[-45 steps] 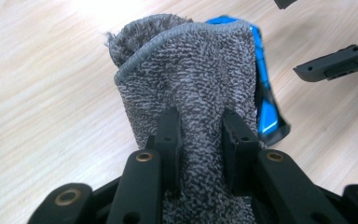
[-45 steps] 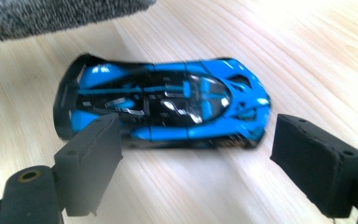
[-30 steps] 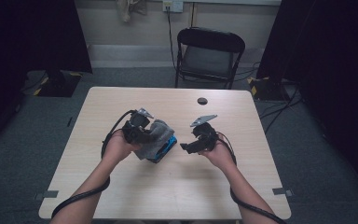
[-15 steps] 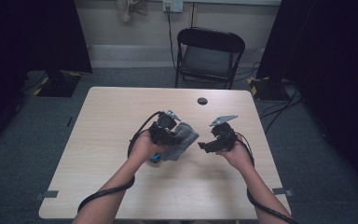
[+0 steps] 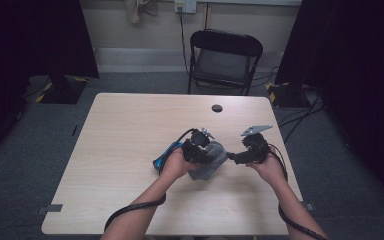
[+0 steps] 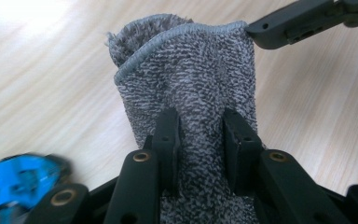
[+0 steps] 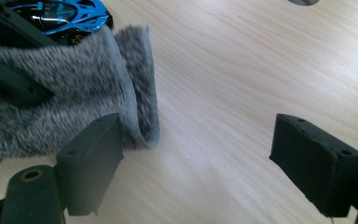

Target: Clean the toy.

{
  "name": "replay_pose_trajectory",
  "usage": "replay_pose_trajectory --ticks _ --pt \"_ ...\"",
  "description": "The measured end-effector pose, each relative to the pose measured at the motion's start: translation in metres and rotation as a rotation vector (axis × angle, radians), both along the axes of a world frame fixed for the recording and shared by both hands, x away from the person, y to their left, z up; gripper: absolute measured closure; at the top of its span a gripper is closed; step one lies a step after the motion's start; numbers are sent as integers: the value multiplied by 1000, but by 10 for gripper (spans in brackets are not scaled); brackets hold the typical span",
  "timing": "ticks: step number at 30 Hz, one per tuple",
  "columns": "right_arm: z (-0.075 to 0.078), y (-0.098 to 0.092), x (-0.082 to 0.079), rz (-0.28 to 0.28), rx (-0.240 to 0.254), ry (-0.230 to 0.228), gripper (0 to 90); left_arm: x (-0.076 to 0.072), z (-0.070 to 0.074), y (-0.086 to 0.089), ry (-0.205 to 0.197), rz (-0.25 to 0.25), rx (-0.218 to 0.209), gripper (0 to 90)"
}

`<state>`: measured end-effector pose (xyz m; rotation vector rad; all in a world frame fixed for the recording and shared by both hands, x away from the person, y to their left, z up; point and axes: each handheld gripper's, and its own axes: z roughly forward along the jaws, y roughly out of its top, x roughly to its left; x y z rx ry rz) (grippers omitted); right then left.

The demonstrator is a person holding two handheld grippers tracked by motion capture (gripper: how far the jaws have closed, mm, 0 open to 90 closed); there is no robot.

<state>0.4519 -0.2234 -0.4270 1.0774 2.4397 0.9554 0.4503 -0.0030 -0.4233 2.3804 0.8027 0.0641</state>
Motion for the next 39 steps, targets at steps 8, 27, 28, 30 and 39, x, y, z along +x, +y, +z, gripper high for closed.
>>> replay_pose_trajectory --ticks 8,27,28,30,39 --pt "0 -11 -2 -18 7 -10 161 -1 -15 -24 13 -34 25 673" --pt "-1 18 -14 81 50 -13 160 -7 5 31 -50 91 -12 299" --pt "-2 23 -15 95 47 -13 160 -7 4 35 -53 99 -7 292" --pt "-4 31 -17 121 42 -5 160 -7 3 45 -56 121 1 280" --pt "-19 56 -25 196 17 20 160 2 -6 86 -66 230 28 237"
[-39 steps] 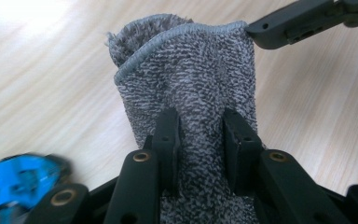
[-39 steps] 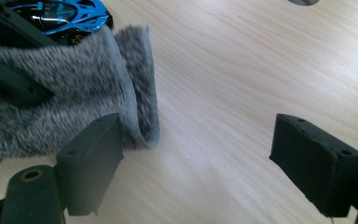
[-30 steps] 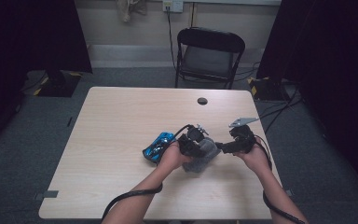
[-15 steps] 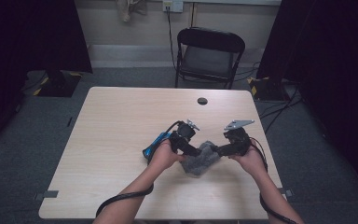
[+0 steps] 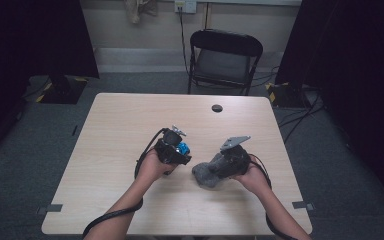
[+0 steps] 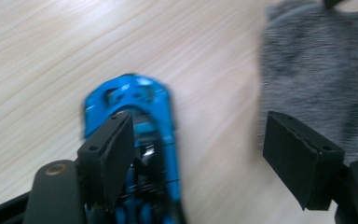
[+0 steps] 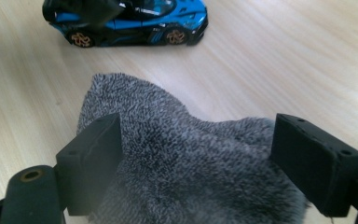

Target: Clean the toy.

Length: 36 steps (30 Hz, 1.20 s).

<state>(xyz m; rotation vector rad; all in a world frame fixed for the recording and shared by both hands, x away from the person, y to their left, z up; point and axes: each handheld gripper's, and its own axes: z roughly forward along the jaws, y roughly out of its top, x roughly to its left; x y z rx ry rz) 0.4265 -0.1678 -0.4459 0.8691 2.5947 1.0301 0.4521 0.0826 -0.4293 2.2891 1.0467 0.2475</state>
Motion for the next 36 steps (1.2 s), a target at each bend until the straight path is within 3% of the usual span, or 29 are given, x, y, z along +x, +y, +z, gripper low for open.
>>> replay_pose_trajectory --ticks 3,6,10,14,18,20,26,29,36 --pt "-7 2 0 2 0 13 160 7 -6 7 -1 46 1 212" --pt "-12 3 1 5 3 12 160 15 -12 10 1 66 19 201" --pt "-17 3 2 5 -1 20 160 25 -20 10 15 85 14 187" --pt "-20 0 3 4 9 27 160 31 -26 4 22 79 31 187" --pt "-23 -1 3 0 11 31 160 32 -34 -1 10 72 79 187" --pt "-23 0 3 3 9 31 160 33 -37 -1 23 64 95 186" --pt "-25 0 4 1 13 36 158 36 -44 -3 48 67 70 188" --pt "-26 0 5 -1 16 40 158 39 -46 -5 54 69 90 189" --pt "-27 -1 5 2 19 38 158 42 -50 -8 62 84 80 191"
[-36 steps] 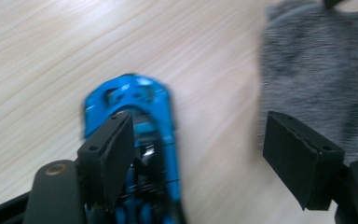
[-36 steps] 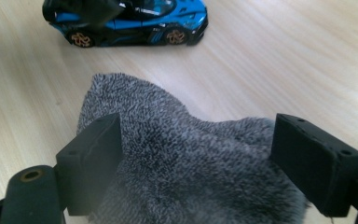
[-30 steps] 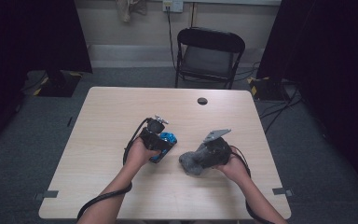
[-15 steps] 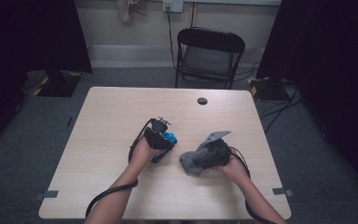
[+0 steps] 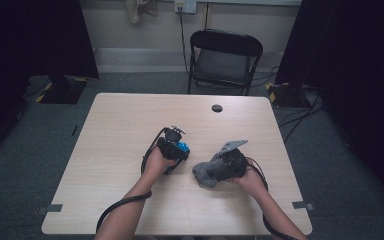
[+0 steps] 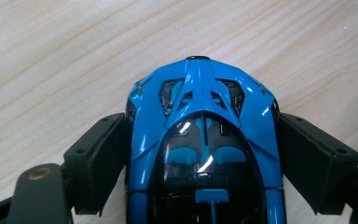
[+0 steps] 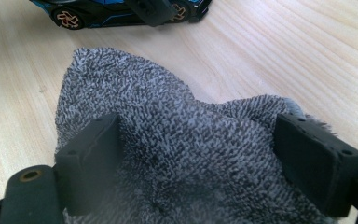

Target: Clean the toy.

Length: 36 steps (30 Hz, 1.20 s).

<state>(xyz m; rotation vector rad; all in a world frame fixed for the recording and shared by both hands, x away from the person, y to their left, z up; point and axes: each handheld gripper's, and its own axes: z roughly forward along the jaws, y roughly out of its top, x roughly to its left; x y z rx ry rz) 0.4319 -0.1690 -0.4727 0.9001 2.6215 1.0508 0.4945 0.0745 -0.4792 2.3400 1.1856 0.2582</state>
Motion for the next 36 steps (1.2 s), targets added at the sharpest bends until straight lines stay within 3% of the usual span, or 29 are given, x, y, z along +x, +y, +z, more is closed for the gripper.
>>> replay_pose_trajectory --ticks 22,28,36 --pt "-4 0 0 -7 6 3 156 2 -1 -8 -18 41 7 198" --pt "-5 -1 0 -11 11 3 156 -1 -2 -7 -44 64 9 237" --pt "-5 -1 0 -12 10 3 156 -4 -1 -6 -38 80 11 244"
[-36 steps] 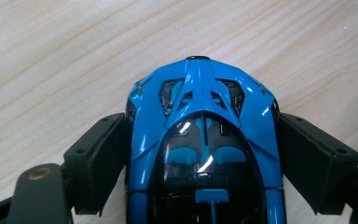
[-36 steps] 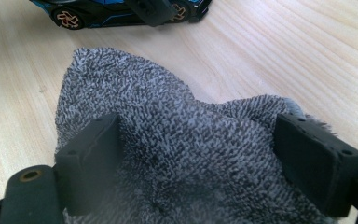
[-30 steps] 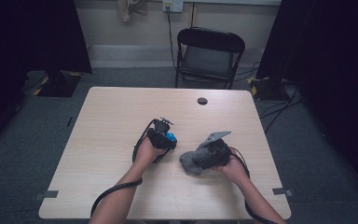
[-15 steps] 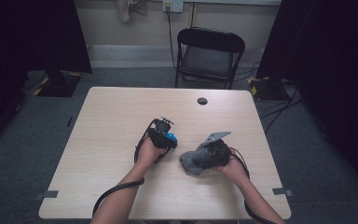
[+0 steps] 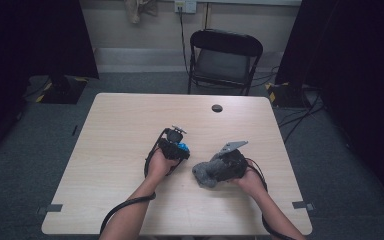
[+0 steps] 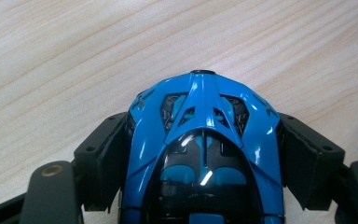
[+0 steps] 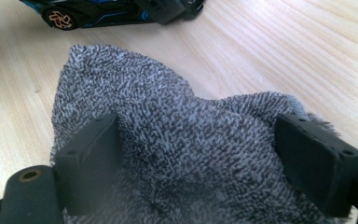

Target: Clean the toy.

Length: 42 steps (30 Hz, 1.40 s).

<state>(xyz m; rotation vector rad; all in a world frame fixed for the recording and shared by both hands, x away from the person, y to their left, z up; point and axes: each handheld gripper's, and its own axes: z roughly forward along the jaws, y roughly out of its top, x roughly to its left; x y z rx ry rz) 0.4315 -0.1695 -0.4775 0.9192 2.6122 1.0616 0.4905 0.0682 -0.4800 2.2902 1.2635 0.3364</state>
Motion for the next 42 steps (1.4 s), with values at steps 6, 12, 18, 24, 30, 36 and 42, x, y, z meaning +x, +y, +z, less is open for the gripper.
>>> replay_pose_trajectory --ticks 6,12,18,24,30,36,42 --pt "1 0 1 -3 2 -2 156 -6 7 5 -14 -27 -32 245" --pt "7 2 1 -2 -1 -13 153 -12 9 10 -20 -34 -52 246" --pt "14 1 0 10 14 -17 154 -16 12 13 -25 -38 -66 246" --pt "7 0 0 5 -16 -1 153 -21 20 20 -45 -39 -86 246" --pt "1 1 -1 1 -33 7 146 -26 33 28 -64 -46 -98 247" --pt "-3 3 -2 -4 -60 4 147 -31 40 29 -74 -59 -106 247" --pt "-7 7 -5 -36 -94 -19 192 -40 44 25 -76 -99 -116 246"
